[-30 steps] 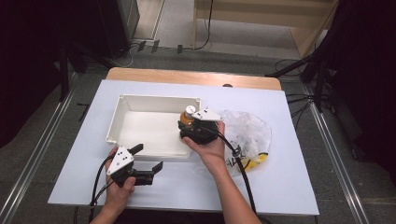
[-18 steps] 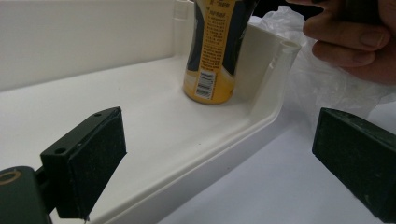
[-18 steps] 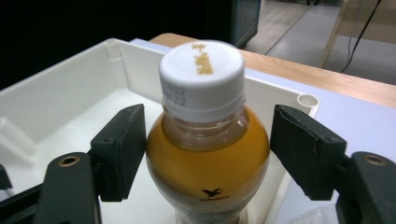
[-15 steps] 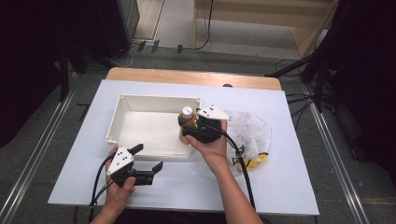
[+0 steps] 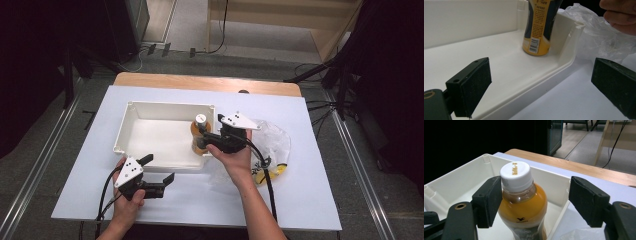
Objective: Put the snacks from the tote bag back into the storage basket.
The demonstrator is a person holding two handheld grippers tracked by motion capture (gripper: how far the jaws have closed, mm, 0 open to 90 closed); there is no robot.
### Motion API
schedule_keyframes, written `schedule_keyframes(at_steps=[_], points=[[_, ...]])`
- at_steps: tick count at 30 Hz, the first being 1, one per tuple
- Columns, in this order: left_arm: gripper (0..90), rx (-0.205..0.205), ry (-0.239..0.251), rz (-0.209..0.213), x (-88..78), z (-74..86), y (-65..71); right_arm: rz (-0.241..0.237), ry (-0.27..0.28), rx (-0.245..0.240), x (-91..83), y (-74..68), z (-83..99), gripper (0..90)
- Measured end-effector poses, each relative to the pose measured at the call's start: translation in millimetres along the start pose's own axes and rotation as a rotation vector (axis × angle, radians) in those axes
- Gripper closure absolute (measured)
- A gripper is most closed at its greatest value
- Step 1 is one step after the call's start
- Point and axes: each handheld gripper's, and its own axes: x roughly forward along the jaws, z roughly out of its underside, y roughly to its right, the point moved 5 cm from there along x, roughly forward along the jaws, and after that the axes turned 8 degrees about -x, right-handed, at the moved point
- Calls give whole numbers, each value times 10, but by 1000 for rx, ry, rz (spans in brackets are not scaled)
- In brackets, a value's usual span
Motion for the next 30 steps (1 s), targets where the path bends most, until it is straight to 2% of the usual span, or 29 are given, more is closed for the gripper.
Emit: schedule_keyframes(at_steps=[30], points=[[30, -3, 3, -3, 5, -1, -3, 60, 8, 21, -298, 296, 155, 291]])
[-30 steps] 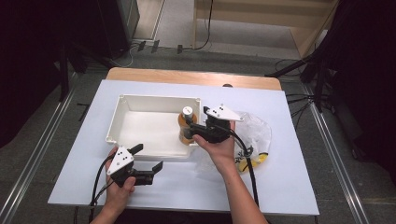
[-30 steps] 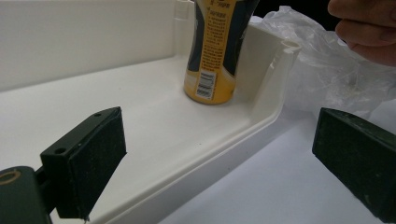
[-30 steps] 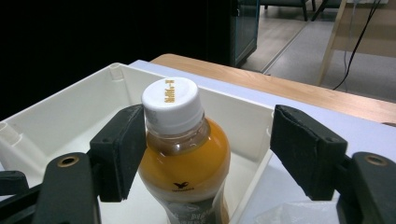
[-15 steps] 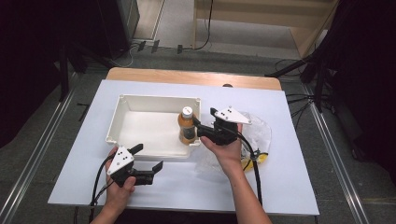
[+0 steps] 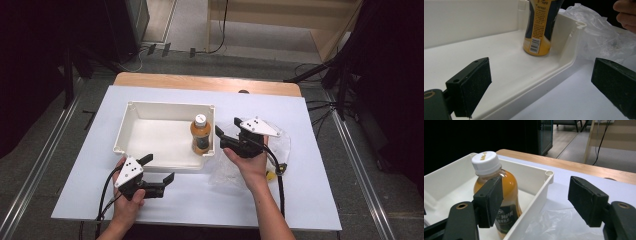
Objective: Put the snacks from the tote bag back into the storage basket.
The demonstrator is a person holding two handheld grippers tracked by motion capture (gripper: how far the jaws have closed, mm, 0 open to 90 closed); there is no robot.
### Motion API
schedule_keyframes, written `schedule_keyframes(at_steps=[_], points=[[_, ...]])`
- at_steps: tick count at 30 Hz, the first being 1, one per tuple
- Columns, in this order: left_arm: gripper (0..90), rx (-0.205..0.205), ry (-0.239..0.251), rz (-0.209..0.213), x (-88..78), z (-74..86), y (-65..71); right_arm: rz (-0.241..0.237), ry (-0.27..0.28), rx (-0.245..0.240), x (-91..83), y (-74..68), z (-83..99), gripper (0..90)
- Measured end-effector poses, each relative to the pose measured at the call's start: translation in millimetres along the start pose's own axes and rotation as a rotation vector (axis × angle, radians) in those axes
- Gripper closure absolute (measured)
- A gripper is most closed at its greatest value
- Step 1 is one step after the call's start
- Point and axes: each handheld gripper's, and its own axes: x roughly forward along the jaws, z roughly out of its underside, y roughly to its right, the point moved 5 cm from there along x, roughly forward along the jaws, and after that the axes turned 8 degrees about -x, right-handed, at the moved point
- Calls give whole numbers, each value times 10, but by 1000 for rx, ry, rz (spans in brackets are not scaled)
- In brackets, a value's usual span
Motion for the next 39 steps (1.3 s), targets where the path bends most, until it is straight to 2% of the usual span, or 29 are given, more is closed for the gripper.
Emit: schedule_keyframes(at_steps=[39], points=[[30, -4, 1, -8, -6, 2, -4, 62, 1, 8, -389, 355, 273, 293]])
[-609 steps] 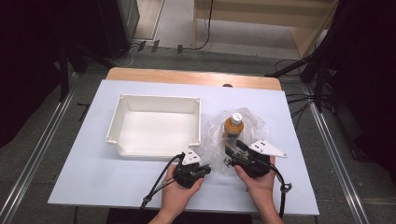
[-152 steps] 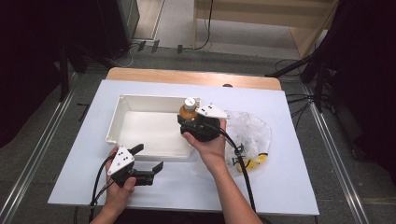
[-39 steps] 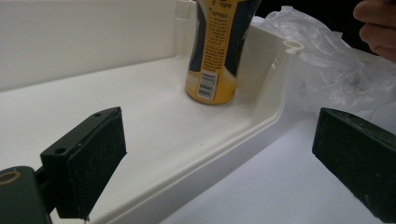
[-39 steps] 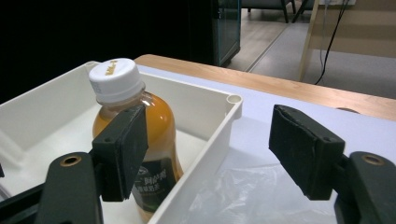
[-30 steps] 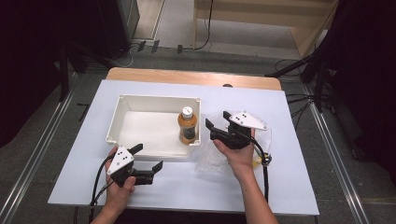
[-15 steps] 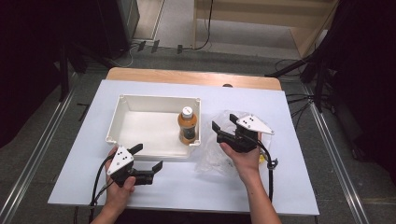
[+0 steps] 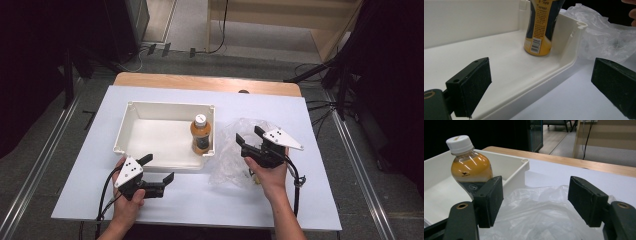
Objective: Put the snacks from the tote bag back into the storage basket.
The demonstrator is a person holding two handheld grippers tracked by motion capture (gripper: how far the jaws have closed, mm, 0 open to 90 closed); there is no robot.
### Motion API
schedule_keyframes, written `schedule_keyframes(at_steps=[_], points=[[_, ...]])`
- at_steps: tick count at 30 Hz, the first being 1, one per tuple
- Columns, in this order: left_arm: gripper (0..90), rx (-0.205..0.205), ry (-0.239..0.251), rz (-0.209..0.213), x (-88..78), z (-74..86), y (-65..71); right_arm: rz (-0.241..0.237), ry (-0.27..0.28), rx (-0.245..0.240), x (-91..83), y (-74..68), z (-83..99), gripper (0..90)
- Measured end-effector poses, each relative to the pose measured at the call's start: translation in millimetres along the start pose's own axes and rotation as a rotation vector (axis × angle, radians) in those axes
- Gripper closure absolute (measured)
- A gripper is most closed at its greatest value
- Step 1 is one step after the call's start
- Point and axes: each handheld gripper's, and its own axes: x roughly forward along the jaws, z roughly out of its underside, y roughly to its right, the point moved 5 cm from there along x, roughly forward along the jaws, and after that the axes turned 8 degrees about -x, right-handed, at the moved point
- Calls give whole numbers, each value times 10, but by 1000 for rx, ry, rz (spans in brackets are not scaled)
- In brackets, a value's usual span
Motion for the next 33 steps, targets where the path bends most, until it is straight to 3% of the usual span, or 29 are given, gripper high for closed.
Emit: schedule_keyframes(at_steps=[22, 33], points=[[30, -5, 3, -4, -4, -2, -9, 52, -10, 7, -232, 247, 185, 287], [30, -7, 5, -3, -10, -3, -9, 51, 2, 3, -357, 329, 261, 261]])
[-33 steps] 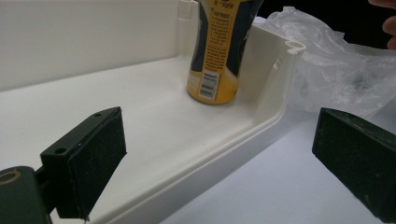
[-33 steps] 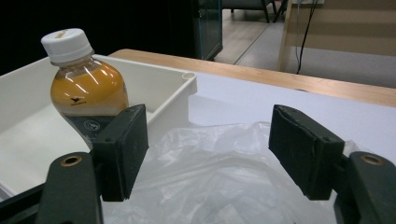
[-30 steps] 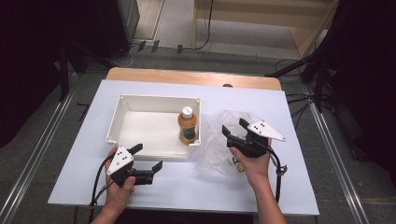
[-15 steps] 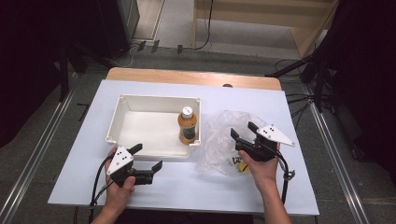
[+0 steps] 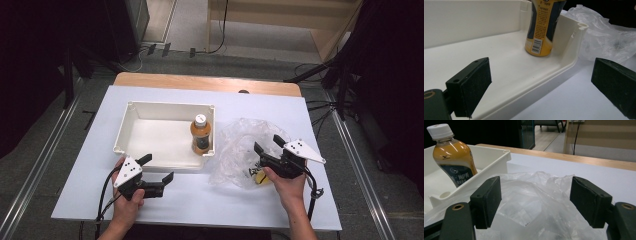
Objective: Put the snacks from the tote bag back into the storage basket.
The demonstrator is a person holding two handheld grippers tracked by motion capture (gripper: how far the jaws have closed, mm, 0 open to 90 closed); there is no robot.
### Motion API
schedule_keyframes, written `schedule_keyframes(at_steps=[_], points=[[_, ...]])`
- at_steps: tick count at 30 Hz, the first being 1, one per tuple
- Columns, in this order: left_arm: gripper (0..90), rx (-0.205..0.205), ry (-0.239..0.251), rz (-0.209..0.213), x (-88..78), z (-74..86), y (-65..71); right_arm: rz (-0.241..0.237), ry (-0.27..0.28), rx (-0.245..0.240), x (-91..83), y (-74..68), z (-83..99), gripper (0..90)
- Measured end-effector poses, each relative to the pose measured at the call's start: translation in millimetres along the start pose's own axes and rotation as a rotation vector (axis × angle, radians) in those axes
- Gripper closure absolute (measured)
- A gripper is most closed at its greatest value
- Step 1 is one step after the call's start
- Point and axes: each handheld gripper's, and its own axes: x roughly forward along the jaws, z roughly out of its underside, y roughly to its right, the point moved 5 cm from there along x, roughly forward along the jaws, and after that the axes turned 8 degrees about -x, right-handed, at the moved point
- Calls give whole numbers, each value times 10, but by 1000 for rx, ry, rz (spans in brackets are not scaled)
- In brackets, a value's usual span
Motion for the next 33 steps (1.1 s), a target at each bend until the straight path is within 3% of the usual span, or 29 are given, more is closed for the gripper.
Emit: schedule_keyframes(at_steps=[21, 33], points=[[30, -3, 2, 1, -6, -5, -11, 25, -11, 5, -290, 182, 227, 259], [30, -1, 2, 0, -2, -5, -6, 32, -28, -13, -416, 205, 312, 263]])
